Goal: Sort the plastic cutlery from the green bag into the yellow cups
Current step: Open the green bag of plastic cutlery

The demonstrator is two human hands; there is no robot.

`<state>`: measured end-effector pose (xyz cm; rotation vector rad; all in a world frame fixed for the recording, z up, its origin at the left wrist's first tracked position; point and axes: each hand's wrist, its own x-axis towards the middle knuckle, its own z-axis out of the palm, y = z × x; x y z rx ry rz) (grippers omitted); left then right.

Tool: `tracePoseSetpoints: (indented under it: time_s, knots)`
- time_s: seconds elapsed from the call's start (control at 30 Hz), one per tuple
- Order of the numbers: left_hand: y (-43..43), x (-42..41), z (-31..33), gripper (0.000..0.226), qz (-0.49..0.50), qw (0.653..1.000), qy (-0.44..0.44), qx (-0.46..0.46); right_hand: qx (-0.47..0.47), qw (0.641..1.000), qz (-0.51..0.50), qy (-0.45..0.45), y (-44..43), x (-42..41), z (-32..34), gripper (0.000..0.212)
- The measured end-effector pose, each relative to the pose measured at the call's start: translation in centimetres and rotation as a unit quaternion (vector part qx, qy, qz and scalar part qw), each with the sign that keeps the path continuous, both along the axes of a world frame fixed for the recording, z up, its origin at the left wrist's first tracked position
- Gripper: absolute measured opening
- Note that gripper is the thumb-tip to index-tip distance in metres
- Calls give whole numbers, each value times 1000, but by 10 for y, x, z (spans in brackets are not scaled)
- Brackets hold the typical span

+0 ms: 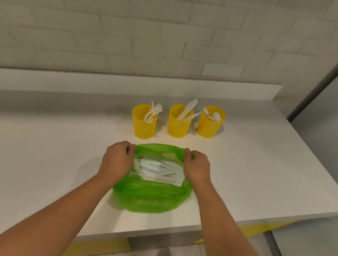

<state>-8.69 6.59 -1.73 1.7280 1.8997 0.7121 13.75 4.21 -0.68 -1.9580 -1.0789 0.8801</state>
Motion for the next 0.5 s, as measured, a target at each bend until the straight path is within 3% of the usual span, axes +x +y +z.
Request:
tracePoseSetpoints:
  time_s: [0.03, 0.1, 0.13, 0.17, 0.2, 0.23, 0.27, 0.33, 0.37, 0.43, 0.5]
  knots:
    - [1, 3, 8, 39, 49, 993, -94, -57, -27, 990, -50, 129, 5, 3, 1, 40]
    - [4, 6, 20, 39, 132, 920, -321, -183, -86, 925, -109, 354, 8, 8, 4, 33]
    - [1, 6, 24, 37, 149, 889, -374, -220, -92, 905, -118, 399, 7, 9, 4, 33]
    - [0, 6, 26, 37, 140, 896, -361, -219, -101, 905, -113, 399, 5, 8, 7, 34]
    - [-2, 6, 27, 39, 100, 939, -274, -182, -108, 921, -93, 362, 3, 8, 11, 36]
    - [-7, 5, 27, 43, 49, 982, -129, -131, -107, 951, -65, 282, 1, 8, 12, 40]
    - [-14, 3, 27, 51, 10, 997, 8, -78, -117, 980, -30, 158, -3, 10, 13, 44]
    - [-30, -2, 32, 84, -31, 985, 161, -47, -153, 979, 61, -117, -17, 13, 15, 60]
    - [-40, -5, 35, 99, -35, 978, 194, -62, -159, 963, 102, -191, -27, 12, 18, 69]
    - [-54, -12, 34, 110, -46, 964, 227, -134, -195, 946, 146, -215, -39, 11, 19, 81]
    - [-62, -20, 29, 103, -47, 963, 186, -191, -236, 950, 154, -136, -43, 11, 20, 66]
